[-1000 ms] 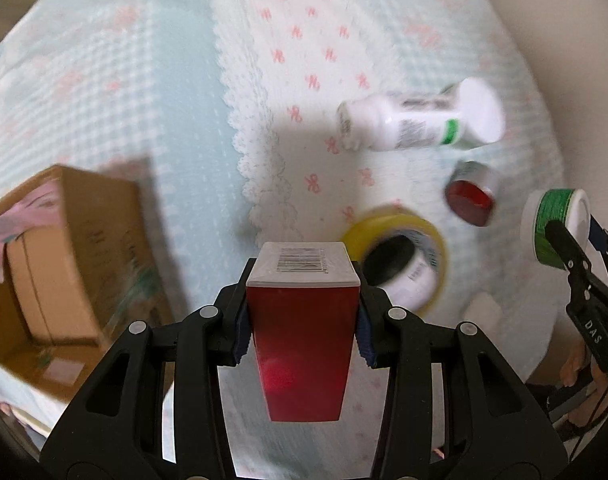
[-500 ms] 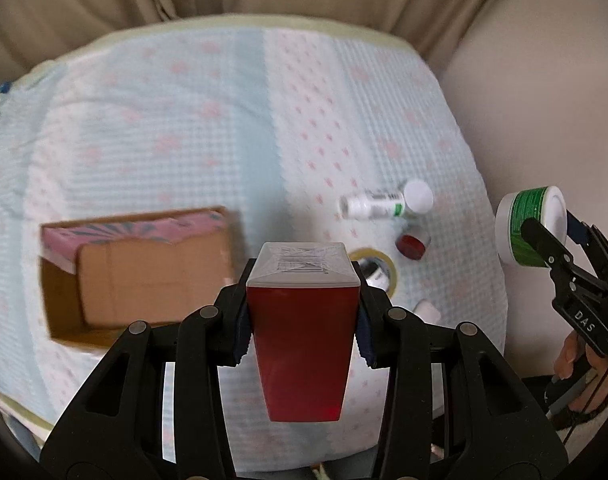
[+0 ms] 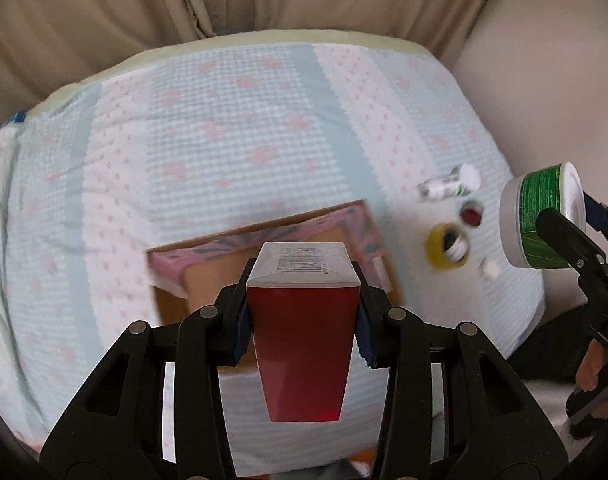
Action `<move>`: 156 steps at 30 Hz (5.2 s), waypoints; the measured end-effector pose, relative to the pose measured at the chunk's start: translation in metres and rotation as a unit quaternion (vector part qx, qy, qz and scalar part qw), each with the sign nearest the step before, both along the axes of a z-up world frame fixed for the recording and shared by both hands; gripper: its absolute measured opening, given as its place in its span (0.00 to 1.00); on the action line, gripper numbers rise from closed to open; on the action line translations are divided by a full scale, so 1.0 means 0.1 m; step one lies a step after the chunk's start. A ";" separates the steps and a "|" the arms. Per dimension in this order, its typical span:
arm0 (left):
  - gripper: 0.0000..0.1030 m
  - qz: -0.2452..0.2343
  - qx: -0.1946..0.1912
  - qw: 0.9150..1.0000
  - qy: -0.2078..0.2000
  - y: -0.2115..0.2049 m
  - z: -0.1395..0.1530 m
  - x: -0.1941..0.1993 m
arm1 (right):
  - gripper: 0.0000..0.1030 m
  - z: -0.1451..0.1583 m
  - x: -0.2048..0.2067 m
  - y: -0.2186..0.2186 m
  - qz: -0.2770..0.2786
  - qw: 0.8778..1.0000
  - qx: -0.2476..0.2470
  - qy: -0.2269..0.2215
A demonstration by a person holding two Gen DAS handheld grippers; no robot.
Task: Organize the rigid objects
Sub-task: 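Carry the red box and white jar into the cardboard box with both tools, then release the red box and white jar in the box and withdraw both tools, then grasp the yellow tape roll with the left tool while the right tool grasps the red-and-silver tin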
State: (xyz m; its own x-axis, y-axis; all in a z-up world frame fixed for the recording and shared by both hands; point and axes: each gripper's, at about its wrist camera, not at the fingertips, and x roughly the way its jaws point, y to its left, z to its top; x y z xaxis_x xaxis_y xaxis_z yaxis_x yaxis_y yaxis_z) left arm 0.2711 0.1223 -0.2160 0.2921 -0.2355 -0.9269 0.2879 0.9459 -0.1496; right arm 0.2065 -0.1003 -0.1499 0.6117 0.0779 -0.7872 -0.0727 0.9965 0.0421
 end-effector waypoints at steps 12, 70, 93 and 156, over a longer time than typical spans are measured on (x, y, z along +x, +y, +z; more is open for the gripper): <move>0.37 -0.042 0.042 0.997 0.052 0.55 -0.73 0.28 | 0.65 -0.64 0.20 1.16 0.014 0.997 -0.003 0.074; 1.00 -0.061 0.059 0.996 0.006 0.64 -0.74 -0.04 | 1.00 -1.38 0.10 1.25 0.089 0.990 -0.035 0.104; 1.00 0.017 -0.008 0.988 -0.156 -0.03 0.91 -1.45 | 1.00 0.35 -0.90 -0.05 -0.092 0.995 -0.004 0.024; 1.00 -0.084 0.020 0.986 -0.143 -3.78 -2.86 -0.55 | 0.69 -2.89 0.33 -2.93 0.128 0.988 -0.049 0.069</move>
State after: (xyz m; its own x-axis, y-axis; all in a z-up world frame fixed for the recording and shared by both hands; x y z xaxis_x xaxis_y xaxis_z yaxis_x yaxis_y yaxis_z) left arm 0.2158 -0.2556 -0.5020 0.5025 -0.2673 -0.8222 0.4653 0.8851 -0.0034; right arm 0.2394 -0.3931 -0.4394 0.4682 0.1348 -0.8733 -0.3229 0.9460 -0.0271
